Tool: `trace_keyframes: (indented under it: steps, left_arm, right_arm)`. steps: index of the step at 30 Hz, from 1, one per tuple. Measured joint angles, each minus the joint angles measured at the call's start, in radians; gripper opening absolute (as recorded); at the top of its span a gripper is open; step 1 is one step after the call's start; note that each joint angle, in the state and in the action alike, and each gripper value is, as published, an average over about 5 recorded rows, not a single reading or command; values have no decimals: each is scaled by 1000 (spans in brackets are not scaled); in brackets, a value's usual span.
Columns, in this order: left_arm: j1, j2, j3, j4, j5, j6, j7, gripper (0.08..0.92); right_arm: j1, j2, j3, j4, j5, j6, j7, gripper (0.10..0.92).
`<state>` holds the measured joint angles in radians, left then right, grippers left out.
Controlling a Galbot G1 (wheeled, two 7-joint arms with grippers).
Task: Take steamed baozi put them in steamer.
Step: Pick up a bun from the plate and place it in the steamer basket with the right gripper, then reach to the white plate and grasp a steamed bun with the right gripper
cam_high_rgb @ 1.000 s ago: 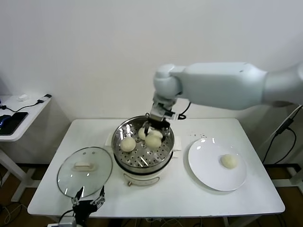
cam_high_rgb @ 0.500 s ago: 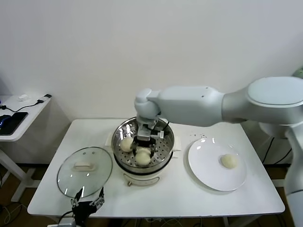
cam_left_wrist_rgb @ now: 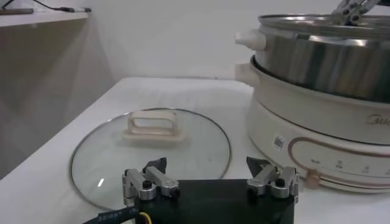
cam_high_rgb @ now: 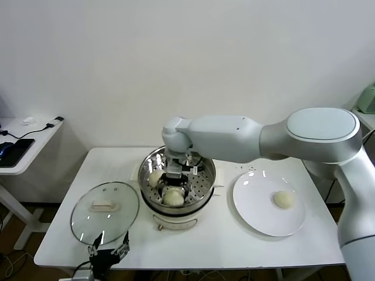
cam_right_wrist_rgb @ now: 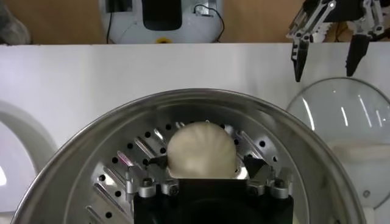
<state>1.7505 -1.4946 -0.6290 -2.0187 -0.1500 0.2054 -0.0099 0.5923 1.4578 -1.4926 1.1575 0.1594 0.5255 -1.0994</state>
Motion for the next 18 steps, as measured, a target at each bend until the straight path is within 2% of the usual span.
trace_keyframes:
  steps: [12,18]
  left_arm:
    - [4,-2,6,-6,4,-4,1,823]
    - [5,0,7,-7,4,-7,1,823]
  right_arm:
    - [152,-86,-20,-40,160,15,-50,823]
    - [257,-219,-99,-32,236,-84,-45,823]
